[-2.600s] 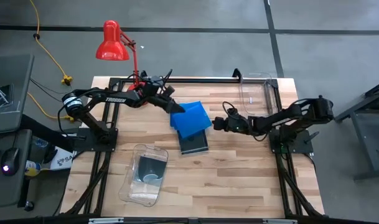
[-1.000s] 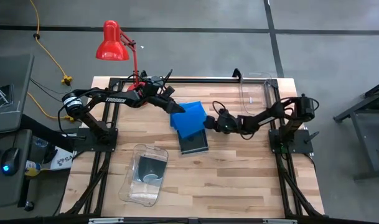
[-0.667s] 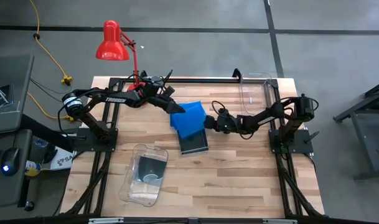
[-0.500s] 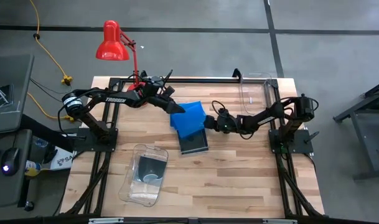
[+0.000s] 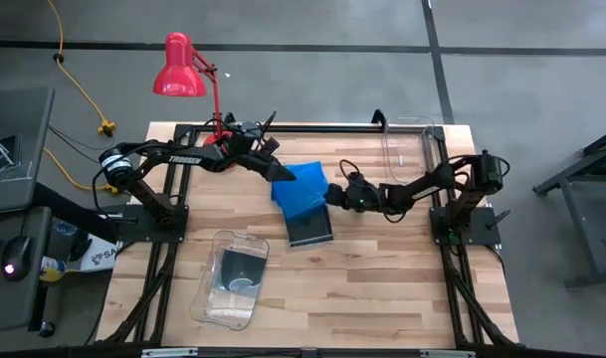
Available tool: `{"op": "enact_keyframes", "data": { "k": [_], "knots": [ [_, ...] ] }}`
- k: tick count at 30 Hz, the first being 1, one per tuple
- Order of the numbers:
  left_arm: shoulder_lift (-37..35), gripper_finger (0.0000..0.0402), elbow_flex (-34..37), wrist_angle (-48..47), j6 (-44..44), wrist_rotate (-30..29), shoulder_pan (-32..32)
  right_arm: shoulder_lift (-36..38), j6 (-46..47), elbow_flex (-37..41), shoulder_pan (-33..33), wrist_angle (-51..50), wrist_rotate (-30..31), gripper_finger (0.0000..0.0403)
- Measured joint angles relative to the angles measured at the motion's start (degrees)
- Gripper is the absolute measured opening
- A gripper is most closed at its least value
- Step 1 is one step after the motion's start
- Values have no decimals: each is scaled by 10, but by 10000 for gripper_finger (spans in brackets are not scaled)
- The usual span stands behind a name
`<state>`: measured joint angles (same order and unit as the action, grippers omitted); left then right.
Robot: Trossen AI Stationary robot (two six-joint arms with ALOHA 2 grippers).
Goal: Pick & place jewel cases by type
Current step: Put the blue cd case into the top transparent bin
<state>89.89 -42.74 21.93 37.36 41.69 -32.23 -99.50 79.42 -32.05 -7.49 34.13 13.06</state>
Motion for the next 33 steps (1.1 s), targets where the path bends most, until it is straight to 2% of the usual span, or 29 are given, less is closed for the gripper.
{"op": "enact_keyframes", "data": {
  "k": [10, 22, 33],
  "knots": [
    [0, 239, 0, 25, 4, 12, 0, 2, -15, 0, 0, 64, -38, 63],
    [0, 239, 0, 28, 2, 6, 0, 3, -36, 1, 0, 144, -102, 25],
    [0, 239, 0, 137, 30, 6, -31, 5, -49, 1, 8, 245, -142, 24]
  ]
}}
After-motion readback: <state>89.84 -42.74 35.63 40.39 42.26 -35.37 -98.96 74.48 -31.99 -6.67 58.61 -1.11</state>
